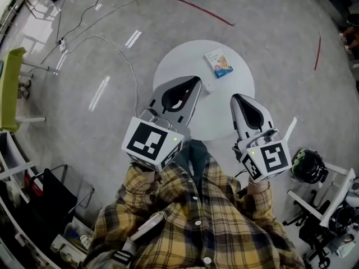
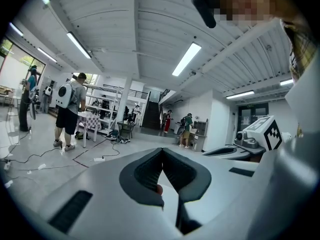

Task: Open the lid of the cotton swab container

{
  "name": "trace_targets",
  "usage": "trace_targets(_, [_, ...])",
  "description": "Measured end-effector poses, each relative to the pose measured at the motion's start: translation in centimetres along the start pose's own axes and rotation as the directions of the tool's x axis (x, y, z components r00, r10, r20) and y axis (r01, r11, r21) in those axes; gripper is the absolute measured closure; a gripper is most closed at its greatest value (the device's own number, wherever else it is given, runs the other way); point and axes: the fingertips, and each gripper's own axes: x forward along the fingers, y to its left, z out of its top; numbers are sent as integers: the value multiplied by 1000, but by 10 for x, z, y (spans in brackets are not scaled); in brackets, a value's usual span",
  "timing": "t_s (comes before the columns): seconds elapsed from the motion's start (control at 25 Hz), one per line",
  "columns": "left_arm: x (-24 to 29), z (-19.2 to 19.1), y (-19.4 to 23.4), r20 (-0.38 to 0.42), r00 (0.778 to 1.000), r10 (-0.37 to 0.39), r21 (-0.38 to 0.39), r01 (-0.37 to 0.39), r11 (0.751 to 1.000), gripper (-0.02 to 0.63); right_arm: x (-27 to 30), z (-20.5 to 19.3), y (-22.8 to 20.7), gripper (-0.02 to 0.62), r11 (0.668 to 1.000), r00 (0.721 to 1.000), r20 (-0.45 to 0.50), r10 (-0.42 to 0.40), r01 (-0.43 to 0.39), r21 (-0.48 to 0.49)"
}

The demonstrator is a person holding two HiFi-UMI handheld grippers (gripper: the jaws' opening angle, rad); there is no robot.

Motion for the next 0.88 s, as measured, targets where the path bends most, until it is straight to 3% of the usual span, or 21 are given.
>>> trace_targets(0.36, [30, -55, 30, -102, 995, -12, -22, 10, 1000, 584, 23, -28, -14, 578, 1000, 999, -44, -13, 14, 27])
trace_targets(0.52, [47, -88, 30, -143, 985, -101, -56, 94, 994, 576, 34, -42, -21, 579, 999, 998, -63, -21, 23, 33])
trace_targets(0.64, [54, -113, 26, -173, 969, -177, -98, 162, 982, 494, 38, -49, -21, 578, 999, 997, -71, -22, 25, 39])
trace_targets(0.88, [69, -158, 30, -243, 938, -247, -90, 232, 969, 455, 48, -65, -25, 578, 996, 996, -78, -38, 44, 73])
